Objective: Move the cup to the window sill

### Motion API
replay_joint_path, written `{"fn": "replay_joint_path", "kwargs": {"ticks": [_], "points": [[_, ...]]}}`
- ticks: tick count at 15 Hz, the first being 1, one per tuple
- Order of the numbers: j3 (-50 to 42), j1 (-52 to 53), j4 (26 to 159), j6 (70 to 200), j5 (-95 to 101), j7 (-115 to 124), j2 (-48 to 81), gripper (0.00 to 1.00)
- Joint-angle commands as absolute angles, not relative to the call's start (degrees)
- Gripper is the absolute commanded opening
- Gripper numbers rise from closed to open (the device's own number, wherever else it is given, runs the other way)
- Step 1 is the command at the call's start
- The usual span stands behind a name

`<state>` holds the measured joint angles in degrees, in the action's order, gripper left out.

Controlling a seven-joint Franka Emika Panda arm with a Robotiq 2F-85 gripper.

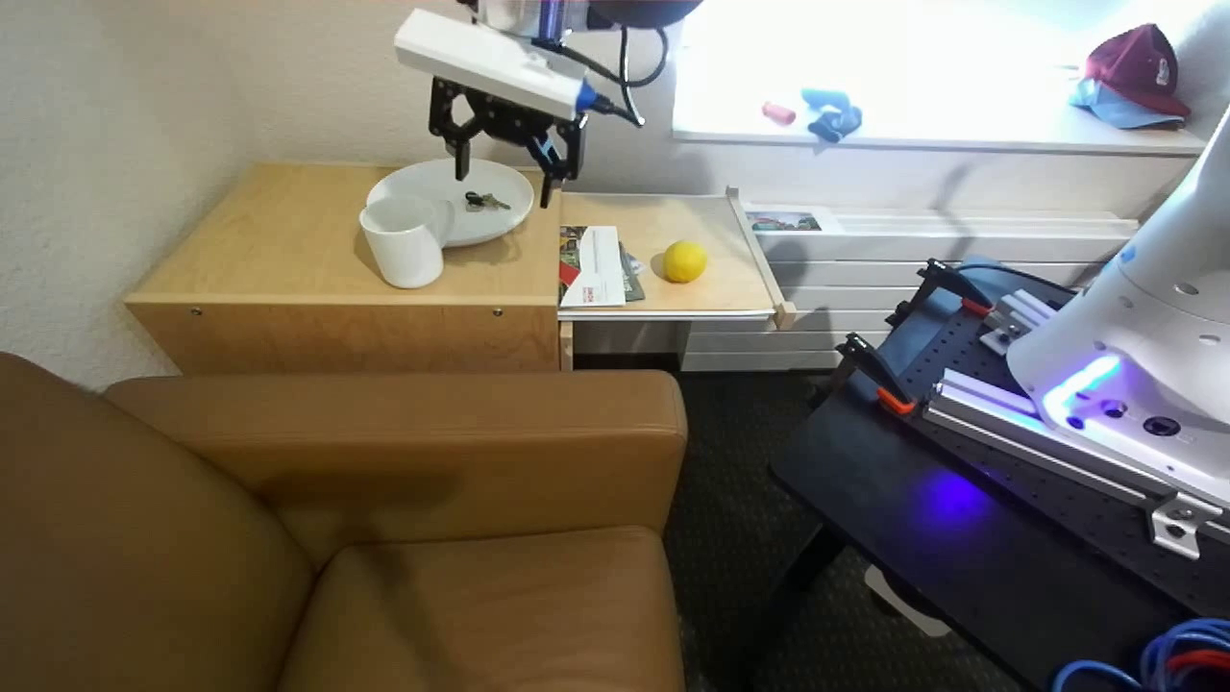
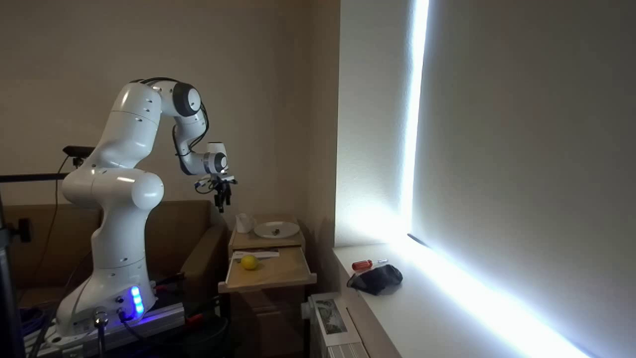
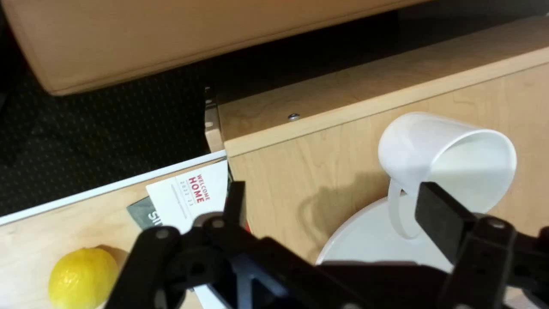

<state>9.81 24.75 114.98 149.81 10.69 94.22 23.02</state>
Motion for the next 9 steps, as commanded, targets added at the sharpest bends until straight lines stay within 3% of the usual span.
{"fn": "replay_joint_path", "kwargs": {"ticks": [1, 4, 5, 9], "points": [[7.55, 27.70, 104.73, 151.97, 7.53, 100.95, 31.85, 1.00], [4.37, 30.99, 97.80, 151.74, 7.52, 107.14, 36.41, 1.00], [5.87, 29.38, 102.52, 151.78, 7.23, 103.47, 33.26, 1.00], [3.25, 31.41, 100.89, 151.52, 9.63, 105.19, 35.08, 1.00]]}}
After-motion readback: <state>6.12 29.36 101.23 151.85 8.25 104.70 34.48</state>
